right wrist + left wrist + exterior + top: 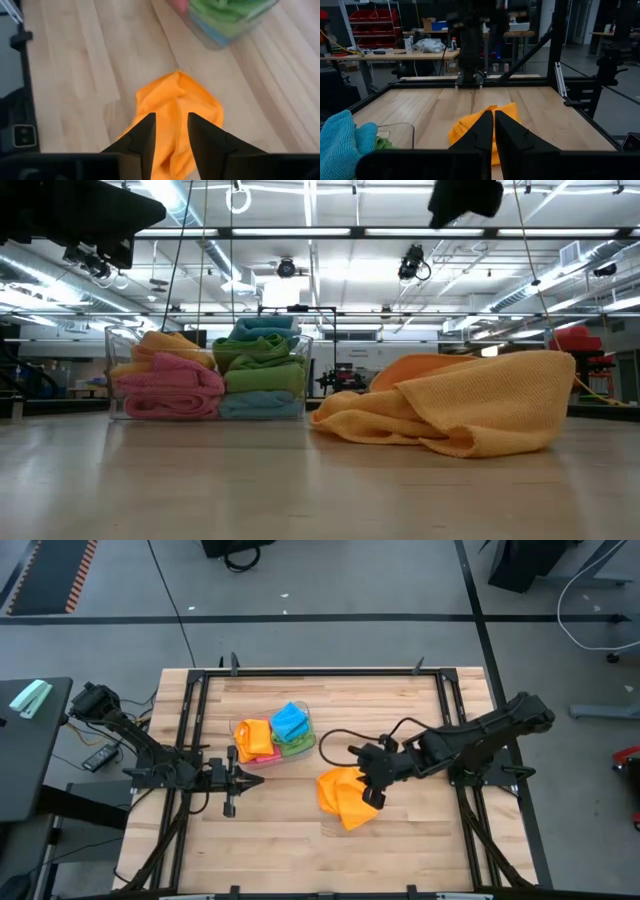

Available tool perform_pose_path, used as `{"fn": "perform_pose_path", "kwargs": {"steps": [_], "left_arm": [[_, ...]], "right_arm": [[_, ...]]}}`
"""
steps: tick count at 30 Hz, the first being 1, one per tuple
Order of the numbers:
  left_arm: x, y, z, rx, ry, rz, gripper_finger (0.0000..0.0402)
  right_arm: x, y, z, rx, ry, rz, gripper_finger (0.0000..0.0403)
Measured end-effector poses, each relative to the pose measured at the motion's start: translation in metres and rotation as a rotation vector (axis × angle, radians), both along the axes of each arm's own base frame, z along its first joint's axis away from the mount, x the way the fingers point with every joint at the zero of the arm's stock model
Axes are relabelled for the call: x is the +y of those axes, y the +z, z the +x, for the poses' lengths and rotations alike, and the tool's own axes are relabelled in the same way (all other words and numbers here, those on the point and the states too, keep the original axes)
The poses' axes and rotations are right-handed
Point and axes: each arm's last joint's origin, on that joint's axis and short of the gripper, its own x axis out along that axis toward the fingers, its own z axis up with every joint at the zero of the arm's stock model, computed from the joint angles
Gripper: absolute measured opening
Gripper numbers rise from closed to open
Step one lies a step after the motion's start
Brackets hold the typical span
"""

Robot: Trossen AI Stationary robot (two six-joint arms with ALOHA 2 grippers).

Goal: Fold microfiber towels
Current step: Fold the yellow microfiber towel

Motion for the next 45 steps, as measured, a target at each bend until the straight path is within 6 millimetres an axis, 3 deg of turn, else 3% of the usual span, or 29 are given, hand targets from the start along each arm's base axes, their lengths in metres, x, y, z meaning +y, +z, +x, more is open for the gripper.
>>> {"fn": "perform_pose_path", "kwargs": {"steps": [6, 13, 19, 27, 36, 41, 45], "left_arm": [[0.000, 0.002, 0.000, -0.021, 0.000, -0.015, 0.0035], [0.000, 0.007, 0.000, -0.064, 0.000, -0.048, 0.0029], [0.000, 0.007, 0.000, -0.064, 0.000, -0.053, 0.0024], [0.000, 0.002, 0.000, -0.021, -0.004, -0.042, 0.0034], [0.000, 0.001, 0.000, -0.012, -0.004, -0.035, 0.0017], [0.000, 0.001, 0.000, -0.012, -0.004, -0.035, 0.0019], [0.000, 0.001, 0.000, -0.012, -0.004, -0.035, 0.0026]], "right_arm": [[0.000, -0.027, -0.001, 0.081, -0.030, -0.008, 0.0131], [0.014, -0.081, 0.026, 0.270, 0.049, -0.082, 0.0131], [0.018, -0.106, 0.033, 0.395, 0.097, -0.091, 0.0131], [0.022, -0.116, 0.027, 0.457, 0.076, -0.102, 0.0131], [0.025, -0.130, 0.018, 0.481, 0.054, -0.081, 0.0128], [0.024, -0.143, 0.013, 0.491, 0.060, -0.059, 0.0101], [0.023, -0.146, 0.012, 0.500, 0.061, -0.061, 0.0054]]}}
